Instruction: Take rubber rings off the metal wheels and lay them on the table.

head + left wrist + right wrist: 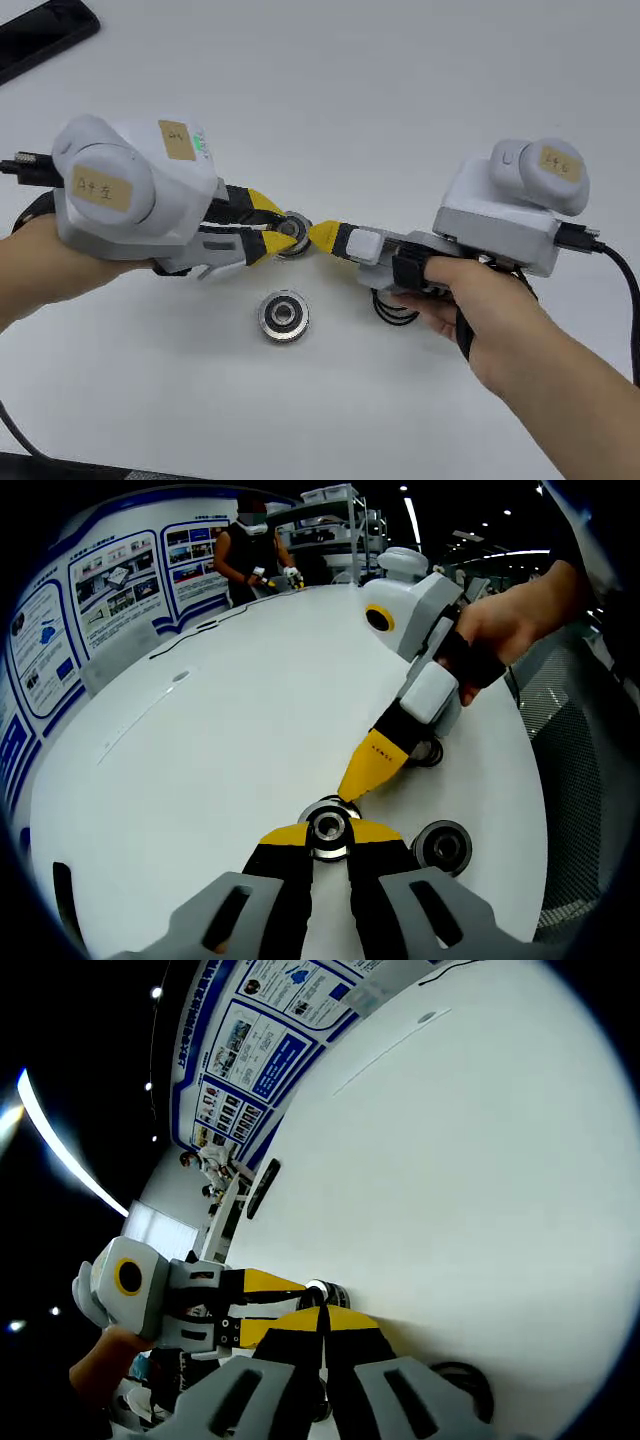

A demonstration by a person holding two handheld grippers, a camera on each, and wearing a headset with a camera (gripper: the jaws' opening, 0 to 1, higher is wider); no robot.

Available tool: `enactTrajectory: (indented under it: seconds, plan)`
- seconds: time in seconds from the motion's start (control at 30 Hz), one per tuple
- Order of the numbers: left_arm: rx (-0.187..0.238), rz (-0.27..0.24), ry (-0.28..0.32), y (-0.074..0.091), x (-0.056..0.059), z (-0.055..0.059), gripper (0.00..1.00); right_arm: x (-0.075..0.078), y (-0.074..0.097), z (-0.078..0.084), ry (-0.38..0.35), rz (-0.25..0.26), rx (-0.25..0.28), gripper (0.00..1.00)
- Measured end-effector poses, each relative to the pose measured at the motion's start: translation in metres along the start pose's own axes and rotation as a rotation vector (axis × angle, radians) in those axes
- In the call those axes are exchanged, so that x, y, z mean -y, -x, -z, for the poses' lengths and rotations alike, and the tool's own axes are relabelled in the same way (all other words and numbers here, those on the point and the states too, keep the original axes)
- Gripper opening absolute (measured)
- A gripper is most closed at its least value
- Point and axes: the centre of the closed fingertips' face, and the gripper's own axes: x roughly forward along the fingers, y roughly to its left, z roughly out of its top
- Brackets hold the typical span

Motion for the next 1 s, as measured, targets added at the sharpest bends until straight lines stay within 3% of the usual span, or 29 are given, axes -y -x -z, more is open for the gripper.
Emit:
enactTrajectory:
  seconds: [0.37,1.0]
  plan:
    - [0.001,0.002,-0.004,0.0,0.0,-0.001,0.12,-0.011,0.001,0.002,0.084,0.001,-0.01,0.0]
    - [-0.003,0.0,-0.009,0.0,0.004,-0.005,0.12,-0.015,-0.001,0.002,0.132,0.001,-0.03,0.0]
